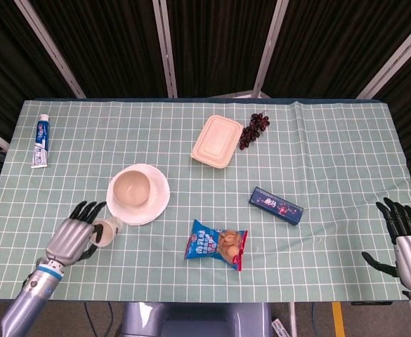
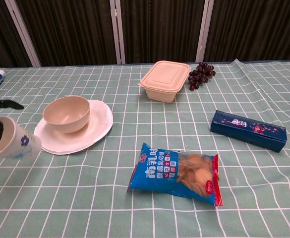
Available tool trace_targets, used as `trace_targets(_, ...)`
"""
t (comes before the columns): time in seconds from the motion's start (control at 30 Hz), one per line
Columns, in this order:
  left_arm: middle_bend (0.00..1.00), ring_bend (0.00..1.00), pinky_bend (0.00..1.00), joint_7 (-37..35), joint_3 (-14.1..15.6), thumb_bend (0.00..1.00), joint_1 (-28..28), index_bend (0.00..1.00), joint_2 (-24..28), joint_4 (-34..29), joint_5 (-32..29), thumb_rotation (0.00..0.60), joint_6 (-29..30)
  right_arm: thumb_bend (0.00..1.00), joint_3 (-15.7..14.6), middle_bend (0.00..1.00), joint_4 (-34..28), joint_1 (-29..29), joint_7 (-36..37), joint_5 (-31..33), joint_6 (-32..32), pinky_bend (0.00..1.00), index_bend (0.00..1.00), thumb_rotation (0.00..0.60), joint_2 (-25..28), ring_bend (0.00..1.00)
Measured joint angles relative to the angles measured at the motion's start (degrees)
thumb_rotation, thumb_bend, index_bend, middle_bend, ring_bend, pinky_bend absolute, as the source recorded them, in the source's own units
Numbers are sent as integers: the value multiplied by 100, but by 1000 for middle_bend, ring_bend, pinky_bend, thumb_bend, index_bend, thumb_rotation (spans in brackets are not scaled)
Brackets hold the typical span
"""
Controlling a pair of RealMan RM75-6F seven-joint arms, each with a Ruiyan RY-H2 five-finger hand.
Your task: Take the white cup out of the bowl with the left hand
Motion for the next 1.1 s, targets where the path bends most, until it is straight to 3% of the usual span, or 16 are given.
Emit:
trace_targets(0.17, 0, 0, 0, -117, 305, 570, 156, 637, 233, -77, 200, 600, -205, 61, -2, 0, 4, -2, -12, -33, 27, 0, 0, 600, -15, 0)
trace_targets(0.63, 0, 0, 0, 140, 171, 571, -77, 577, 251, -87, -501, 600, -813, 61, 5, 0, 35, 2, -16, -24, 21, 0, 0, 600, -35, 0)
trace_targets(0.9, 0, 0, 0, 412, 153, 507, -111, 341, 245, -223, -657, 600, -772, 61, 12, 0, 30, -3, 7, -20, 36, 0, 0, 600, -29, 0)
trace_targets(1.1, 0, 0, 0, 417, 177, 486, -92, 295, 336, -300, -632, 600, -729, 61, 3, 0, 28, -4, -9, -39, 39, 0, 0, 600, -32, 0)
